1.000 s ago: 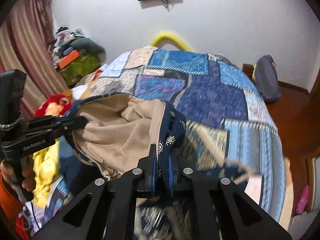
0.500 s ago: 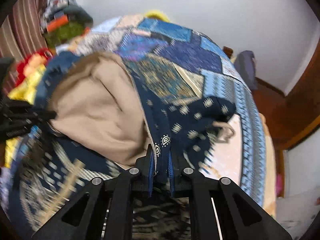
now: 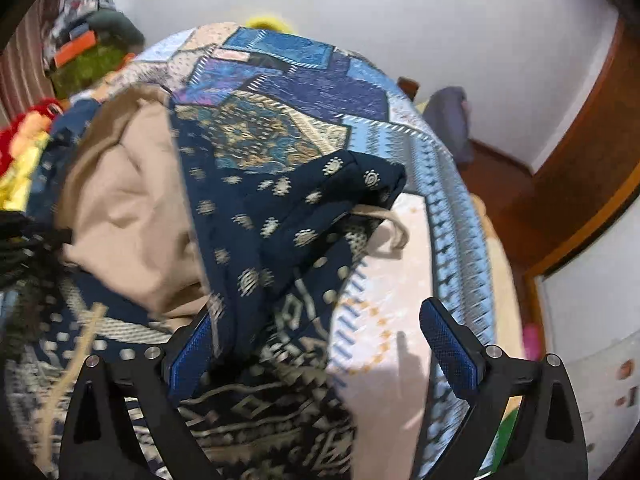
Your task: Fold large clothes
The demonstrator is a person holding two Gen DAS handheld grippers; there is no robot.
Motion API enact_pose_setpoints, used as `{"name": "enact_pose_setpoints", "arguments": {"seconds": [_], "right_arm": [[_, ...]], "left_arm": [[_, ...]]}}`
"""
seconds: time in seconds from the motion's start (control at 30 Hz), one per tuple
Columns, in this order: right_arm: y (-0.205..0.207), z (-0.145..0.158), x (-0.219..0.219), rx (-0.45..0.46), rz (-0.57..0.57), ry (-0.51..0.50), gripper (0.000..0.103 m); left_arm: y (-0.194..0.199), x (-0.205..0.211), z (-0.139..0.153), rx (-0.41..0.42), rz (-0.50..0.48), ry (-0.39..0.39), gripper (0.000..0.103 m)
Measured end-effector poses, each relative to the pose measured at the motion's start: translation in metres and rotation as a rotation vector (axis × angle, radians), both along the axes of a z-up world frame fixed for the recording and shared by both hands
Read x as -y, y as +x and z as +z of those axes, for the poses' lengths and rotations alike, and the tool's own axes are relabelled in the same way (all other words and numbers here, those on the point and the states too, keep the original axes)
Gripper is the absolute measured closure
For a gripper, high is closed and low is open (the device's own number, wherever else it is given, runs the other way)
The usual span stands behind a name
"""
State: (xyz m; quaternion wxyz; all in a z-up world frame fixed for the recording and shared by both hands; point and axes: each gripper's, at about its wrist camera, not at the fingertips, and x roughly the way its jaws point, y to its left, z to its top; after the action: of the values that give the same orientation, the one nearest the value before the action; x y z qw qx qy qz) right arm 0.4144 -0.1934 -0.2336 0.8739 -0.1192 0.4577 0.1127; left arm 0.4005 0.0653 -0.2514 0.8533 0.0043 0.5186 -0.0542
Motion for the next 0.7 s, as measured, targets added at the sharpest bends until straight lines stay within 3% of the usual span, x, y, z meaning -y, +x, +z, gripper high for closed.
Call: {"name": "enact_pose_setpoints", "arguments": {"seconds": [0.07,0.17,0.37,0.57,0.67,0.7], "right_arm": [[-0.002,0.012,0.0,0.014,0.027,0.037,0.007],[-0.004,0.032,-0.006,0.045,0.064,0.074,0.007],[0.026,0.051,-0.045,0.053,0.124,0.161,0.007],[0.073,0.037,-0.081,0.005,0.14,0.198,0.009],[0.1,0.019,-0.096,-0.054,0.14,0.212,0.025],[0.105,0.015,-0.098,-0.075,0.142,0.216,0.034]], "left_arm": [[-0.003,-0.002,0.009,-0.005,-0.012,-0.016,0.072],[-0.006,-0.008,0.029,0.02,-0.011,-0.051,0.049],[0.014,-0.023,0.064,0.109,0.022,-0.023,0.049],[0.065,-0.03,0.062,0.116,0.043,-0.014,0.049],[0.09,-0.029,0.051,0.111,0.053,-0.028,0.049],[0.094,-0.029,0.049,0.11,0.054,-0.031,0.049]]}}
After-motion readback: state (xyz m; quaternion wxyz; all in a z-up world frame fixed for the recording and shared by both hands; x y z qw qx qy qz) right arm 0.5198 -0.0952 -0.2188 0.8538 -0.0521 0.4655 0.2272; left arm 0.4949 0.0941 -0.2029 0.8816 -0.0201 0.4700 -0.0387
